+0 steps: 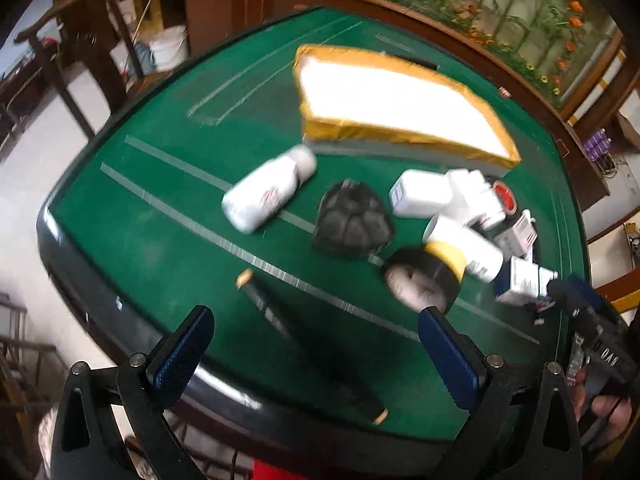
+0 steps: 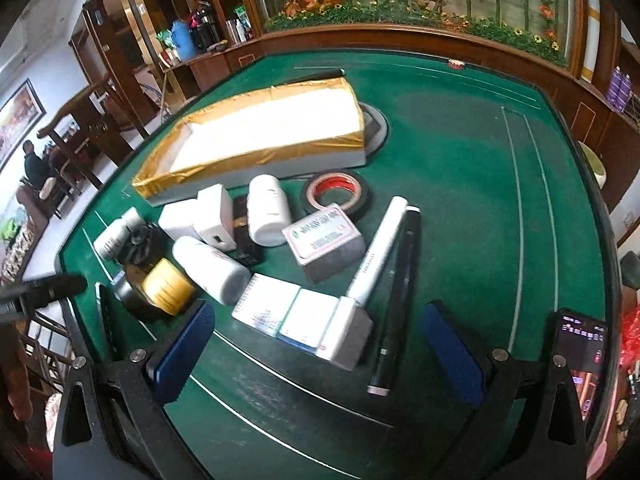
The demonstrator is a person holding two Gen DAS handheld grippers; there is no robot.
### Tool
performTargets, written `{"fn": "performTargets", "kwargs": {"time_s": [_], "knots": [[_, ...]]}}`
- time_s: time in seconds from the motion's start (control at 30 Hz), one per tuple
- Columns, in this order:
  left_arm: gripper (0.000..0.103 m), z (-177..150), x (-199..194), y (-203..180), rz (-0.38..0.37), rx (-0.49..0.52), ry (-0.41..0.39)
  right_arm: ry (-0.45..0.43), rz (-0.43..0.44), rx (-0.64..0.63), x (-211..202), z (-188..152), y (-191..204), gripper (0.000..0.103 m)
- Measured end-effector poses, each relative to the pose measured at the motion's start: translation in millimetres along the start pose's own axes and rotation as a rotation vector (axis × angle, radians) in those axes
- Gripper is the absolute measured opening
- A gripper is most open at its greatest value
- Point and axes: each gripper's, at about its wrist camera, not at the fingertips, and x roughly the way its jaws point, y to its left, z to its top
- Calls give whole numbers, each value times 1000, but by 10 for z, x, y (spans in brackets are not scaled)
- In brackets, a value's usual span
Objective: Organize rigid objects
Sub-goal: 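Move left tool toward black tape roll while right tool approaches white medicine box, then grasp black tape roll with left tool while right tool grasps white medicine box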
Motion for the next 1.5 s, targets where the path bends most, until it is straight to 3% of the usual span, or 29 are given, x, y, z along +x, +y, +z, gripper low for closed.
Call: {"fn": "performTargets", "kwargs": {"time_s": [0.2,0.4,0.6,0.8,0.9,0.93,0.97,1.07,1.23,1.4,1.5], "knots": [[102,-66,-3,-53,-16,23,-1,-31,22,-45,-51,95,202,103],[102,-1,127,-491,-82,170,-18,-22,11,-74,-66,104,254,102],[91,63,360,-708,-90,244,-28,-23,-23,-91,-161,90,142,102],[63,35,511,-765,-97,281,-3,-20,-47,-47,-232,51,-92,102],[39,17,518,-767,-128,279,3,-10,-44,-24,-231,11,-179,100],[24,2,512,-777,-134,283,-3,0,-35,-18,-215,-14,-200,97],[19,-5,505,-785,-138,287,-5,12,-25,-16,-193,-32,-203,93],[18,-2,487,-766,-175,265,14,61,28,-30,-100,-64,-166,81],[18,3,432,-694,-191,242,41,123,98,-189,8,5,60,81],[18,-9,405,-578,-195,213,53,196,62,-428,229,86,320,81],[18,-14,395,-512,-200,187,55,243,39,-477,353,97,357,71]]}}
